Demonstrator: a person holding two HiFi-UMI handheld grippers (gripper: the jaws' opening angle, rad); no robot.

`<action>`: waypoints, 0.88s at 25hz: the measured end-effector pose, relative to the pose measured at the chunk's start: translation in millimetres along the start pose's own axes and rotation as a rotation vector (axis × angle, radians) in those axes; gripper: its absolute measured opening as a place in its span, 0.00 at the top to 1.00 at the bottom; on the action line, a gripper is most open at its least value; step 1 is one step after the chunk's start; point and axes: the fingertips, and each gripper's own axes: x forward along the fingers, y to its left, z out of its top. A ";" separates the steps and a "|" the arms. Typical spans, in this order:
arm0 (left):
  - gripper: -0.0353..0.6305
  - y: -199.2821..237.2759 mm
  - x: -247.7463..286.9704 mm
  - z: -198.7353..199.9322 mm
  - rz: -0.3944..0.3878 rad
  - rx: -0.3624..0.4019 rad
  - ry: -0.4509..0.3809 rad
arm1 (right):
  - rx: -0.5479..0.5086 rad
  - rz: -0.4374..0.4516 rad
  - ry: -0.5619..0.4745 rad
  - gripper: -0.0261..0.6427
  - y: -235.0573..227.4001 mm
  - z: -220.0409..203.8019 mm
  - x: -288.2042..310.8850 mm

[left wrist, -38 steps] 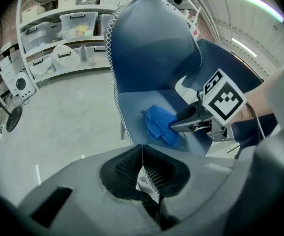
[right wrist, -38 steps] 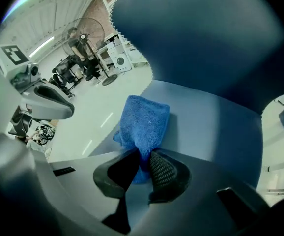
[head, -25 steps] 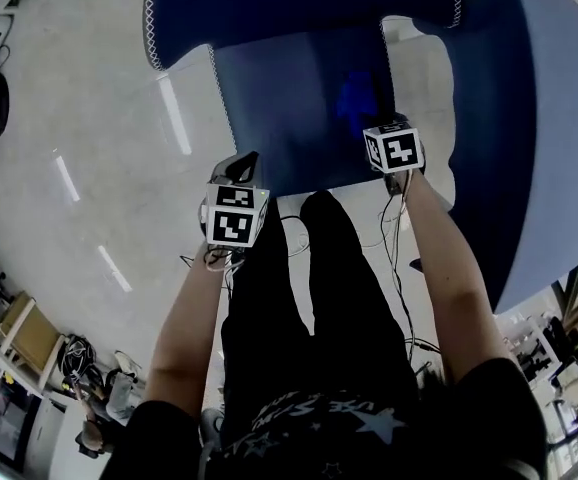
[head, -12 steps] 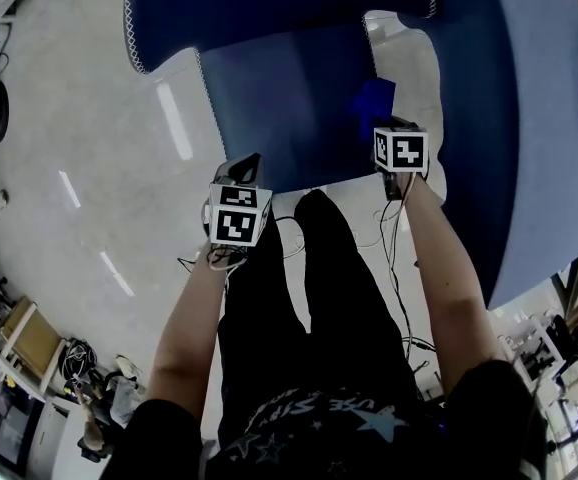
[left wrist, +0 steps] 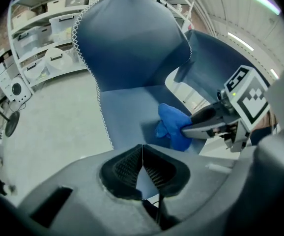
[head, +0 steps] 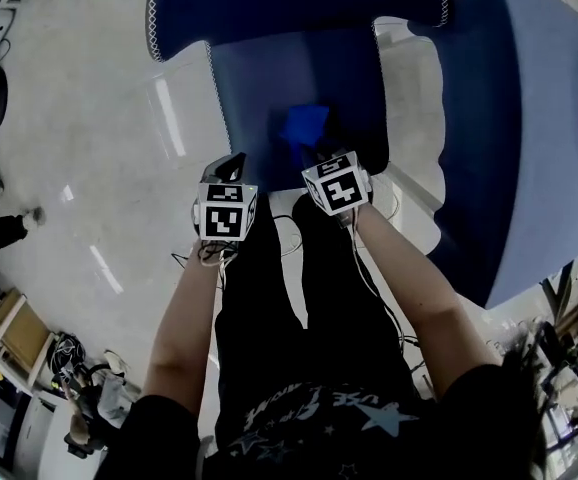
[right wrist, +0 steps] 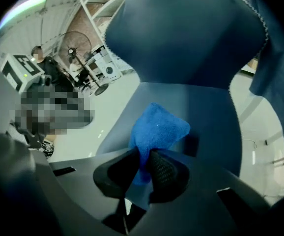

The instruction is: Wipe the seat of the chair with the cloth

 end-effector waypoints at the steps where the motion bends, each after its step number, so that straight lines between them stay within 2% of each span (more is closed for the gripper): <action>1: 0.91 5.8 -2.3 -4.0 0.007 -0.004 0.006 | -0.011 0.034 -0.006 0.88 19.4 3.1 4.0; 6: 0.91 32.5 -14.3 -23.0 0.038 -0.028 0.023 | -0.024 0.180 -0.013 0.88 94.8 6.5 19.0; 11: 0.91 51.2 -22.3 -47.3 0.043 -0.006 0.063 | -0.077 0.237 0.046 0.88 133.9 -11.1 39.9; 15: 0.91 51.2 -22.0 -60.5 0.039 0.004 0.089 | -0.125 0.185 0.109 0.88 121.6 -32.9 45.1; 22: 0.91 28.8 -17.9 -59.9 0.021 0.046 0.088 | -0.050 0.071 0.138 0.88 65.7 -59.8 34.5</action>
